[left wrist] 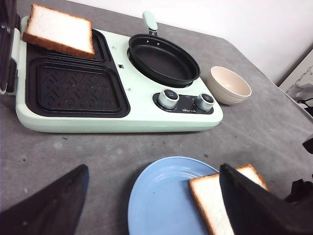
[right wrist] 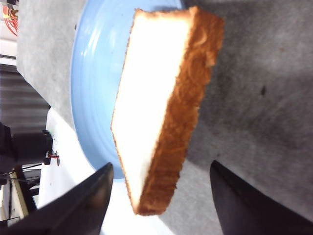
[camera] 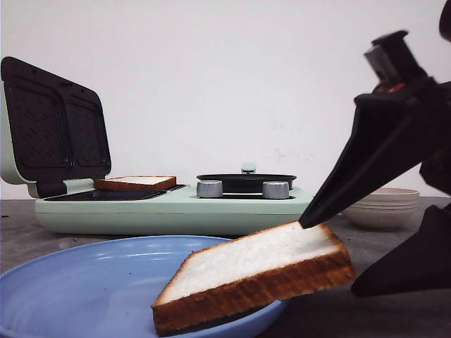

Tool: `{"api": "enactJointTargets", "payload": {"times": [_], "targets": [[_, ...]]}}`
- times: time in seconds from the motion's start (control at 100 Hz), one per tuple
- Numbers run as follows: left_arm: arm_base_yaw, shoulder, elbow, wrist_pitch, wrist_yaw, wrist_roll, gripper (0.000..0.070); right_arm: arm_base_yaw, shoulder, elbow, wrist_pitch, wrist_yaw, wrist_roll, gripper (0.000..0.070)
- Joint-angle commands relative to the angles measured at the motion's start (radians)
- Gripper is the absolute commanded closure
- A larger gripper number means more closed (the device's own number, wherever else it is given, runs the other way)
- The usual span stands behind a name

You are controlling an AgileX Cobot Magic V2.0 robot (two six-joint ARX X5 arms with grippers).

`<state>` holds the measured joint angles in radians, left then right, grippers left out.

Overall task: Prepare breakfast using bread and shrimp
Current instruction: 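Lower the right gripper to the remaining bread slice on the plate, then grip the bread slice edge with the right gripper and lift it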

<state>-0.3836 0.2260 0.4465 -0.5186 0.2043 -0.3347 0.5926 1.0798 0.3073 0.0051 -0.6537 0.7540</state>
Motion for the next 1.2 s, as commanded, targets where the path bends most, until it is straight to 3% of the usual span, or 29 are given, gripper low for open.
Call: {"api": "enactJointTargets", "payload": {"times": [0.0,0.2,0.26,0.33,0.42,0.71,0.93,1.19], "targets": [[-0.002,-0.002,0.001,0.01,-0.005,0.011,0.023,0.019,0.024,0.011,0.032,-0.002,0.026,0.0311],[-0.002,-0.002,0.001,0.01,-0.005,0.013,0.023,0.062,0.05,0.011,0.079,0.0,0.056,0.0314],[-0.002,-0.002,0.001,0.01,-0.005,0.014,0.023,0.072,0.05,0.011,0.077,0.002,0.057,0.0349],[-0.002,-0.002,0.001,0.009,-0.005,0.017,0.023,0.081,0.051,0.011,0.078,0.008,0.057,0.0461],[-0.002,-0.002,0.001,0.01,-0.005,0.017,0.023,0.086,0.051,0.011,0.078,0.012,0.056,0.0699],[-0.002,-0.002,0.001,0.009,-0.005,0.016,0.023,0.086,0.049,0.011,0.123,-0.01,0.06,0.07],[-0.002,-0.002,0.001,0.009,-0.006,0.027,0.023,0.086,0.048,0.021,0.304,-0.061,0.179,0.07],[-0.002,-0.002,0.001,0.009,-0.03,0.033,0.0228,0.083,0.065,0.168,0.27,-0.072,0.172,0.07]]}}
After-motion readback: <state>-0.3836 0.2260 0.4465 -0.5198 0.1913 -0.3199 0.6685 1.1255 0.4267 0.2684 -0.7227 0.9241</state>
